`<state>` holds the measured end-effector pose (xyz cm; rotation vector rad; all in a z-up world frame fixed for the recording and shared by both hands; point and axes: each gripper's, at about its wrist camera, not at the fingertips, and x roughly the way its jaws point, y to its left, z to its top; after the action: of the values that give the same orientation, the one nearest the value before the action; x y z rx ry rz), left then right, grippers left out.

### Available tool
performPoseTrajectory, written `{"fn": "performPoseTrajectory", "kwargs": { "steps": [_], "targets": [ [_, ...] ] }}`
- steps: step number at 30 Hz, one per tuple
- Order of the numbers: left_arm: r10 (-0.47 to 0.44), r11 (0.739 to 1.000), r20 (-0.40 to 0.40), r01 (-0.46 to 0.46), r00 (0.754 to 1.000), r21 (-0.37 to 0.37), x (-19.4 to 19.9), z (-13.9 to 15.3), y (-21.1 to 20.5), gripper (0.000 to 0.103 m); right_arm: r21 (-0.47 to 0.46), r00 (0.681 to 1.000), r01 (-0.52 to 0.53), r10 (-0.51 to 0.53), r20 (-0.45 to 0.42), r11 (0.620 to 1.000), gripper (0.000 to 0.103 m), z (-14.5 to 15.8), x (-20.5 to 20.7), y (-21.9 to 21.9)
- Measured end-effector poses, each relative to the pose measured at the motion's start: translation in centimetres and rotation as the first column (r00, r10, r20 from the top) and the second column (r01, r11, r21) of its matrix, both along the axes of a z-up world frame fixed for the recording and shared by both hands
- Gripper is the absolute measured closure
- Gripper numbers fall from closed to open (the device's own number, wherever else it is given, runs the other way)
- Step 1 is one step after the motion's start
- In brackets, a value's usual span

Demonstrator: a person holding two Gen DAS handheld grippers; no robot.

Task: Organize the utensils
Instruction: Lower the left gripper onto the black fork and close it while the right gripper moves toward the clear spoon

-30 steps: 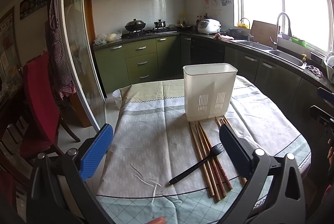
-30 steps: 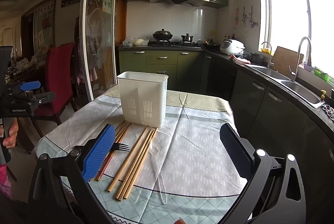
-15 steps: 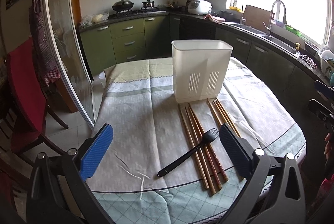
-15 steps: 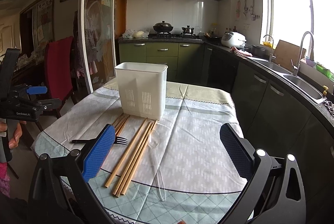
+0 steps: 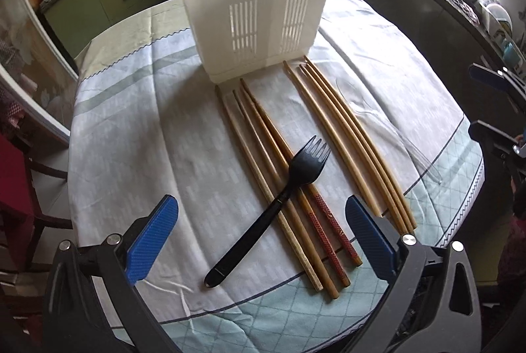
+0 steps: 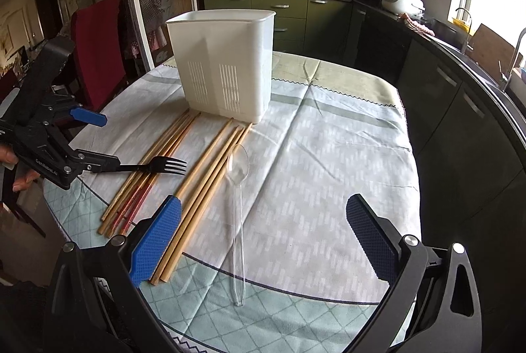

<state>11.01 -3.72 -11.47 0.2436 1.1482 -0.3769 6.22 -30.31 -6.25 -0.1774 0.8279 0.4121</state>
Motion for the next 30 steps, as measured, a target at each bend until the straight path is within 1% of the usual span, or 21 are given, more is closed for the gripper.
{"fn": "performPoseTrajectory", "kwargs": {
  "steps": [2, 4, 5, 7, 9, 10, 14, 17, 18, 21, 24, 27, 29, 30],
  "targets": [
    [-0.070, 0.996, 0.011, 0.069, 0.998, 0.054, 0.2, -0.5, -1.1, 0.006, 0.007, 1.000, 0.006, -0.006, -0.019, 1.000, 0.004, -0.1, 0.4, -0.2],
    [-0.159, 0.982, 0.037, 0.155, 0.987, 0.107, 0.1, -0.8, -2.2, 0.009, 0.041, 0.997, 0.024, -0.021, -0.068, 0.999, 0.004, -0.2, 0.7, -0.7],
    [-0.198, 0.973, 0.046, 0.190, 0.979, 0.131, 0.0, -1.0, -2.6, 0.011, 0.057, 0.995, 0.037, -0.031, -0.097, 0.998, 0.004, -0.3, 0.9, -0.9],
    [-0.265, 0.954, 0.041, 0.256, 0.963, 0.154, 0.0, -1.5, -3.3, 0.023, 0.085, 0.989, 0.057, -0.045, -0.138, 0.995, 0.004, -0.6, 1.3, -1.5],
    [-0.304, 0.944, 0.024, 0.297, 0.952, 0.145, 0.1, -1.9, -3.5, 0.030, 0.091, 0.990, 0.057, -0.045, -0.130, 0.994, 0.004, -0.7, 1.2, -1.6],
    [-0.319, 0.939, 0.017, 0.314, 0.948, 0.140, 0.1, -2.1, -3.5, 0.032, 0.086, 0.991, 0.056, -0.045, -0.125, 0.995, 0.004, -0.7, 1.2, -1.6],
    [-0.368, 0.922, 0.008, 0.363, 0.930, 0.132, 0.4, -2.5, -3.3, 0.032, 0.080, 0.993, 0.038, -0.029, -0.116, 0.996, 0.004, -0.7, 1.2, -1.3],
    [-0.416, 0.904, 0.010, 0.413, 0.909, 0.113, 0.1, -2.5, -3.2, 0.034, 0.066, 0.993, 0.028, -0.021, -0.113, 0.997, 0.004, -0.9, 1.4, -1.1],
    [-0.430, 0.898, -0.002, 0.428, 0.903, 0.098, 0.2, -2.5, -3.2, 0.038, 0.062, 0.993, 0.026, -0.019, -0.112, 0.998, 0.004, -0.9, 1.5, -1.0],
    [-0.445, 0.892, -0.048, 0.448, 0.894, 0.064, 1.0, -3.0, -3.0, 0.049, 0.063, 0.993, 0.021, -0.014, -0.115, 0.998, 0.004, -1.0, 1.8, -0.8],
    [-0.466, 0.884, -0.068, 0.468, 0.882, 0.009, 1.8, -3.1, -2.8, 0.056, 0.062, 0.993, 0.018, -0.011, -0.117, 0.998, 0.004, -1.2, 2.2, -0.5],
    [-0.496, 0.867, -0.062, 0.498, 0.866, 0.015, 1.8, -3.1, -3.0, 0.059, 0.054, 0.992, 0.017, -0.011, -0.122, 0.998, 0.004, -1.3, 2.6, -0.4],
    [-0.518, 0.854, -0.060, 0.520, 0.853, 0.017, 1.3, -2.9, -3.0, 0.065, 0.043, 0.992, 0.016, -0.011, -0.126, 0.999, 0.004, -1.4, 2.8, -0.3],
    [-0.527, 0.848, -0.061, 0.529, 0.847, 0.018, 1.2, -2.9, -3.1, 0.071, 0.039, 0.992, 0.016, -0.011, -0.128, 0.999, 0.004, -1.4, 2.9, -0.3]
  ]
}}
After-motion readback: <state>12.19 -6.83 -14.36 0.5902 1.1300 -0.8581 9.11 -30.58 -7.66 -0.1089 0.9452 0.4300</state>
